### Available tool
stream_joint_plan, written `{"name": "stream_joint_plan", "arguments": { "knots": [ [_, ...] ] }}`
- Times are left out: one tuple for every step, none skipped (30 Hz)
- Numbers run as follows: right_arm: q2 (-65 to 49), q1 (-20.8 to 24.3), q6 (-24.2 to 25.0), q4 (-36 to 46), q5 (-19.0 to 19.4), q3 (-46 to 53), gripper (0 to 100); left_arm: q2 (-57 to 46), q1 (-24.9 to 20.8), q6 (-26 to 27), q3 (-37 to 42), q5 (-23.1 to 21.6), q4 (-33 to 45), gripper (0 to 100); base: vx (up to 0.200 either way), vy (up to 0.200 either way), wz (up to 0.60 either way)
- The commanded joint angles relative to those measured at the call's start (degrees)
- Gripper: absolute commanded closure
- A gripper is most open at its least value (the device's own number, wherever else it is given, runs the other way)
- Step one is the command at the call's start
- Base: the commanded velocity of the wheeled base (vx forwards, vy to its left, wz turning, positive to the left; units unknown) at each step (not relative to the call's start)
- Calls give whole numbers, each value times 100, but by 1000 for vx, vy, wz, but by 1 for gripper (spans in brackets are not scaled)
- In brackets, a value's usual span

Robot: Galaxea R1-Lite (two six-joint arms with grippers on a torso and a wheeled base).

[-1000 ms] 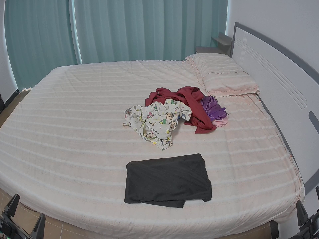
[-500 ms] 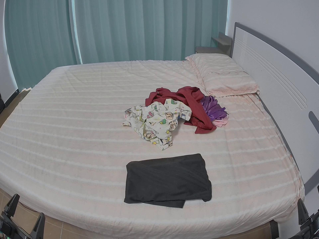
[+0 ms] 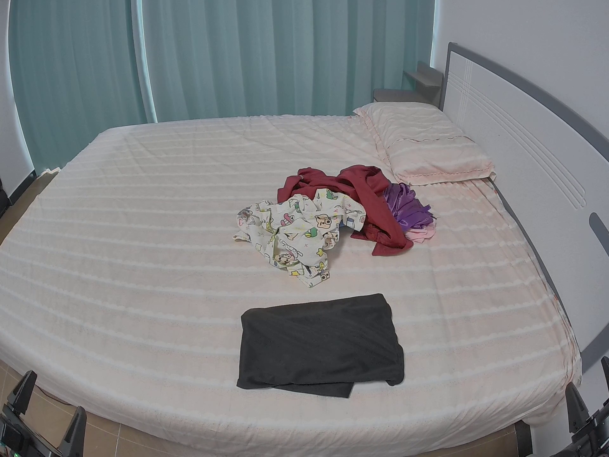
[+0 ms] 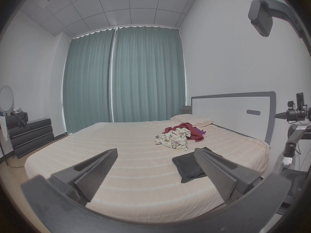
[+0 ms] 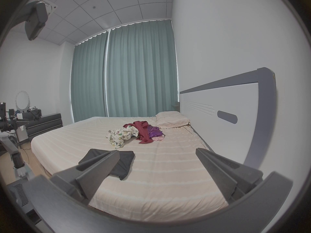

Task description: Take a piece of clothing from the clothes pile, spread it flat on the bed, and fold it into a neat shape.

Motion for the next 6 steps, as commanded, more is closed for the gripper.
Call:
{"name": "stream_joint_plan", "arguments": {
  "knots": [
    [-90, -2, 10, -2, 25, 2, 0, -88, 1, 19, 101, 145, 124, 0, 0, 0, 0],
    [-81, 15, 10, -2, 25, 2, 0, -88, 1, 10, 92, 198, 247, 0, 0, 0, 0],
    [-90, -2, 19, -2, 25, 2, 0, -88, 1, -16, 84, 224, 299, 0, 0, 0, 0],
    [-81, -2, 19, -2, 25, 2, 0, -88, 1, -16, 84, 216, 299, 0, 0, 0, 0],
    [-81, -2, 19, -2, 25, 2, 0, -88, 1, -16, 84, 224, 282, 0, 0, 0, 0],
    [-90, -2, 19, -2, 25, 2, 0, -88, 1, -16, 84, 224, 273, 0, 0, 0, 0]
  ]
}}
